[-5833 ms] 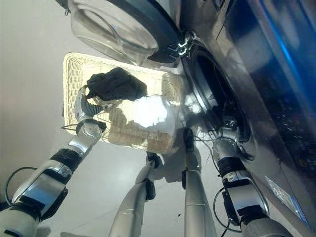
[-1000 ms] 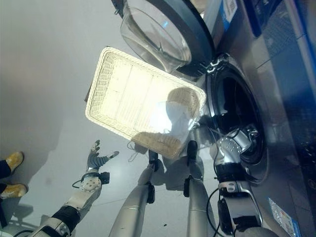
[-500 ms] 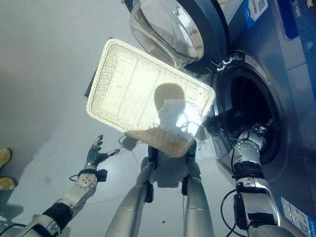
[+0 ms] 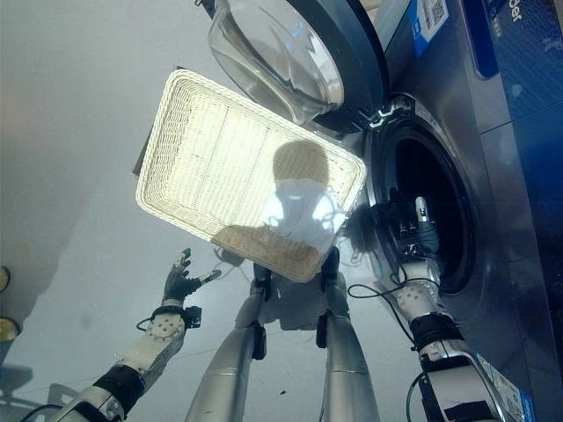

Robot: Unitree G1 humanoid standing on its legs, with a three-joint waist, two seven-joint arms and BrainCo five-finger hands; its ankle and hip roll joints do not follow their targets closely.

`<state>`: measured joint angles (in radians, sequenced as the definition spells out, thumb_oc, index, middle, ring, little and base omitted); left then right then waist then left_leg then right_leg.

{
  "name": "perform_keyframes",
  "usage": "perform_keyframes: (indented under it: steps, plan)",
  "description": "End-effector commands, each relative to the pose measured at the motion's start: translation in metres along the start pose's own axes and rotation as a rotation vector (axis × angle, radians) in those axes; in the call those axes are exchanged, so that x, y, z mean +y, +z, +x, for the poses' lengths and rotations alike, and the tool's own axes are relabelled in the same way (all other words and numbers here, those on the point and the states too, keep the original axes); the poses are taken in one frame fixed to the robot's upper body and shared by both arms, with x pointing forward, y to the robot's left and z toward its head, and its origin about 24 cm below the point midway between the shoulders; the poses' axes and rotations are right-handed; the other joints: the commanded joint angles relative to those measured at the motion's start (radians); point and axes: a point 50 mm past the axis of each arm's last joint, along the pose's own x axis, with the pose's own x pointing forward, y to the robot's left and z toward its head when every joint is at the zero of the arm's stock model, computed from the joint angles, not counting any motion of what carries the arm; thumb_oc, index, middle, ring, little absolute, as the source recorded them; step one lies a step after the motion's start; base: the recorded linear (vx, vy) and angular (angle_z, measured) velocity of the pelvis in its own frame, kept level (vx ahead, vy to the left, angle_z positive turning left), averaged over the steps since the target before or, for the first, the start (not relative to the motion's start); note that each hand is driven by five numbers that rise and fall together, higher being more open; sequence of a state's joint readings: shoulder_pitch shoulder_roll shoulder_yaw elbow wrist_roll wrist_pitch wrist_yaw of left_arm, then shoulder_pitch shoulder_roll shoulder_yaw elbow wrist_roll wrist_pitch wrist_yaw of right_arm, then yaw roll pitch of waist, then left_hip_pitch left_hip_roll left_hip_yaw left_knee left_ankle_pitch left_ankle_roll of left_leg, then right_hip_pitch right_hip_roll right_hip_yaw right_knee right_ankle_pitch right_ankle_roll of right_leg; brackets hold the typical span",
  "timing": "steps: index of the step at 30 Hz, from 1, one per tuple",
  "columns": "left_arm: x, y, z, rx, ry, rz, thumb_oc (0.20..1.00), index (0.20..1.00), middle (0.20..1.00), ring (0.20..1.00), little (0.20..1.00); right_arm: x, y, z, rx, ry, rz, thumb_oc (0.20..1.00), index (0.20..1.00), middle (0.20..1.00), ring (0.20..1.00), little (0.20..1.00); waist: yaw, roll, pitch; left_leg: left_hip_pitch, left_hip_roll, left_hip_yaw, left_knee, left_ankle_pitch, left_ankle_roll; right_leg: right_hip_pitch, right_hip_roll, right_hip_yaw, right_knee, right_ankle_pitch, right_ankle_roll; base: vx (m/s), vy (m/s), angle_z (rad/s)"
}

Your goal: Put the clothes into the washing machine.

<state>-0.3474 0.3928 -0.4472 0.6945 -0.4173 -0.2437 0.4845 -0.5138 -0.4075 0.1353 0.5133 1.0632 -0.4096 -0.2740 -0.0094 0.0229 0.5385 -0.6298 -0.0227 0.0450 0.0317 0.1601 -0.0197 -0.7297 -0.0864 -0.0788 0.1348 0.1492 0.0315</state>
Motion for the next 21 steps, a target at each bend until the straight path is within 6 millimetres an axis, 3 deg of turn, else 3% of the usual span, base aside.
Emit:
perform_keyframes:
  steps: [1, 3, 9, 12, 16, 21]
  plan:
    - [0.008, -0.021, -0.013, 0.061, 0.069, -0.037, 1.0, 1.0, 1.0, 1.0, 1.0, 0.023, 0.018, -0.019, -0.237, 0.133, -0.359, 1.0, 1.0, 1.0, 1.0, 1.0, -0.015, 0.054, -0.018, -0.028, -0.038, 0.006, 0.055, -0.041, -0.019, 0.024, 0.064, -0.067, 0.072, -0.09, 0.027, -0.04, 0.114, 0.06]
    - [0.008, -0.026, -0.015, 0.082, 0.081, -0.046, 1.0, 1.0, 1.0, 1.0, 1.0, 0.035, 0.007, -0.036, -0.256, 0.225, -0.52, 1.0, 1.0, 1.0, 1.0, 1.0, -0.023, 0.05, -0.018, -0.03, -0.038, 0.007, 0.051, -0.039, -0.017, 0.017, 0.064, -0.061, 0.077, -0.093, 0.03, -0.03, 0.091, 0.08]
    - [0.011, -0.033, -0.019, 0.109, 0.096, -0.061, 1.0, 1.0, 1.0, 1.0, 1.0, 0.042, -0.008, -0.057, -0.279, 0.338, -0.734, 1.0, 1.0, 1.0, 1.0, 1.0, -0.032, 0.045, -0.018, -0.027, -0.039, 0.009, 0.044, -0.037, -0.015, 0.016, 0.061, -0.056, 0.074, -0.091, 0.036, -0.02, 0.066, 0.05]
    - [0.013, -0.04, -0.02, 0.146, 0.105, -0.077, 1.0, 1.0, 1.0, 1.0, 1.0, 0.045, -0.025, -0.073, -0.274, 0.463, -0.914, 1.0, 1.0, 1.0, 1.0, 1.0, -0.037, 0.042, -0.018, -0.02, -0.04, 0.01, 0.035, -0.035, -0.013, 0.018, 0.058, -0.047, 0.072, -0.091, 0.042, -0.04, 0.119, 0.01]
    - [0.011, -0.044, -0.02, 0.171, 0.092, -0.083, 1.0, 1.0, 1.0, 1.0, 1.0, 0.055, -0.034, -0.081, -0.354, 0.576, -1.082, 1.0, 1.0, 1.0, 1.0, 1.0, -0.031, 0.047, -0.018, -0.013, -0.045, 0.008, 0.034, -0.037, -0.012, 0.026, 0.051, -0.046, 0.073, -0.094, 0.048, -0.02, 0.073, 0.04]
    - [0.01, -0.043, -0.016, 0.184, 0.073, -0.079, 1.0, 1.0, 1.0, 1.0, 1.0, 0.068, -0.036, -0.073, -0.471, 0.635, -1.277, 1.0, 1.0, 1.0, 1.0, 1.0, -0.011, 0.053, -0.018, -0.005, -0.05, 0.002, 0.032, -0.037, -0.012, 0.039, 0.037, -0.06, 0.07, -0.096, 0.055, -0.01, 0.039, 0.12]
